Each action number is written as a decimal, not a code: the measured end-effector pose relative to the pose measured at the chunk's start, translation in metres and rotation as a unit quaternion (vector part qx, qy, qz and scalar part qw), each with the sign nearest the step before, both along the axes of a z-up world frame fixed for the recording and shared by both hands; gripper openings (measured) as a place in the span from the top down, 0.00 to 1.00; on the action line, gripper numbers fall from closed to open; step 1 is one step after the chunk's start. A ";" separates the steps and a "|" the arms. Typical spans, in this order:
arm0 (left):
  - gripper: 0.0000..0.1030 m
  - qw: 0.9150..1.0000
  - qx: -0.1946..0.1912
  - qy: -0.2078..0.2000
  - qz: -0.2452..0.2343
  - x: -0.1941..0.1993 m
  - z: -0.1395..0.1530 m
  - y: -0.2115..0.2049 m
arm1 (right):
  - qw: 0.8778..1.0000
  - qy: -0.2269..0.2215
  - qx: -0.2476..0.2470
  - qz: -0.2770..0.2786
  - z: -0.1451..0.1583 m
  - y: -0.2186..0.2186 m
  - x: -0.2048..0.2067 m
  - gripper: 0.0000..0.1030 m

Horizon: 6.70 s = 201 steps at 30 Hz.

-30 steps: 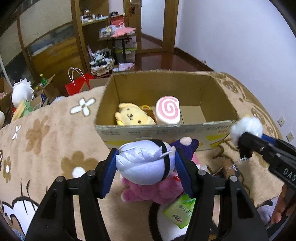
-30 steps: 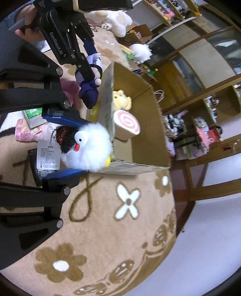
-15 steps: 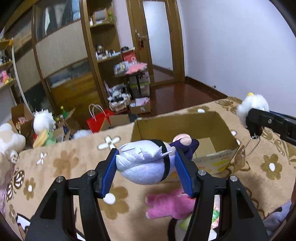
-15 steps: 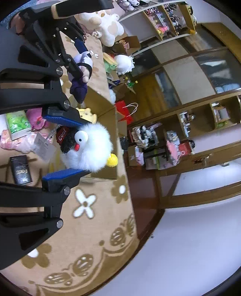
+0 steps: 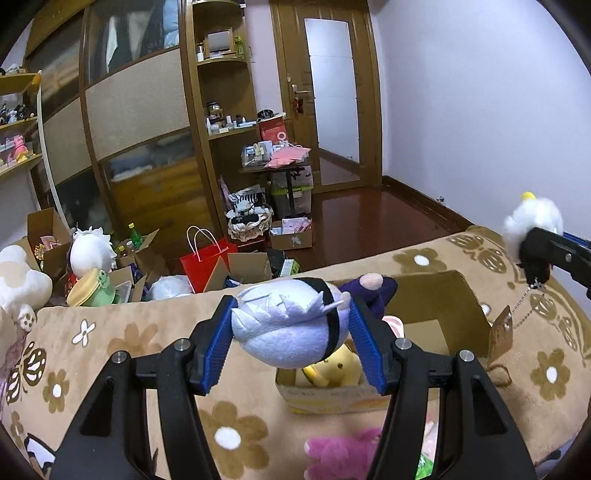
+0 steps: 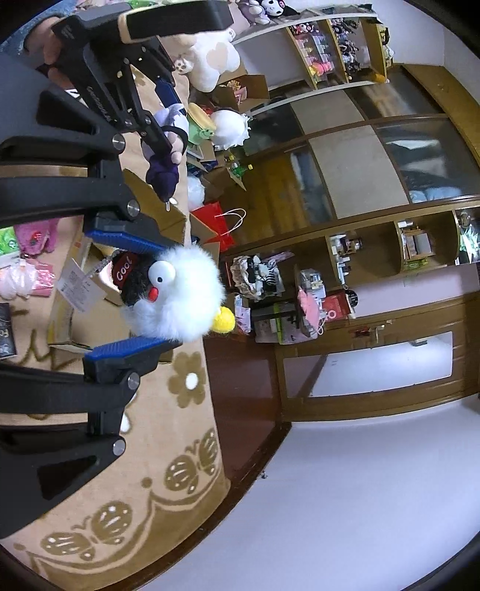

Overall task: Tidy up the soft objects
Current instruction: 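Lift both plushes and carry them over the cardboard box with both tools, then open both tools to drop the two plushes into the box, then move both tools back toward the pink bear and green tissue pack, then grasp the green tissue pack with the left tool while the right tool grasps the black Face pack, then lift the green tissue pack and black Face pack over the box with both tools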

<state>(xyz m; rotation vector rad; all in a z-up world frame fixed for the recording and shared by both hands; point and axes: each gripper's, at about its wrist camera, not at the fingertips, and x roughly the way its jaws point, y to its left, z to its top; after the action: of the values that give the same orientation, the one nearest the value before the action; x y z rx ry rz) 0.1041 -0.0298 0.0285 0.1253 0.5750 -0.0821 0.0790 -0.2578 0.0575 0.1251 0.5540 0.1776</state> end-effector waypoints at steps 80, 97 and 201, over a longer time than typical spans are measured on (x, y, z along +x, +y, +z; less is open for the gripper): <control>0.04 0.994 -0.024 0.107 -0.019 -0.011 -0.038 -0.006 | 0.996 0.091 0.012 -0.001 -0.058 -0.011 0.006 0.07; 0.04 0.982 -0.046 0.186 -0.001 -0.052 -0.045 -0.014 | 0.994 0.111 -0.007 -0.017 -0.049 -0.024 -0.042 0.00; 0.20 0.999 0.022 0.038 0.003 -0.031 0.015 -0.024 | 0.997 0.072 -0.005 -0.028 -0.016 -0.021 -0.026 0.34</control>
<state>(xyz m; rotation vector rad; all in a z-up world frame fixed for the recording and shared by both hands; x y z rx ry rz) 0.0731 -0.0543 0.0438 0.1649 0.6527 -0.0692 0.0530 -0.2785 0.0415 0.1443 0.6944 0.1114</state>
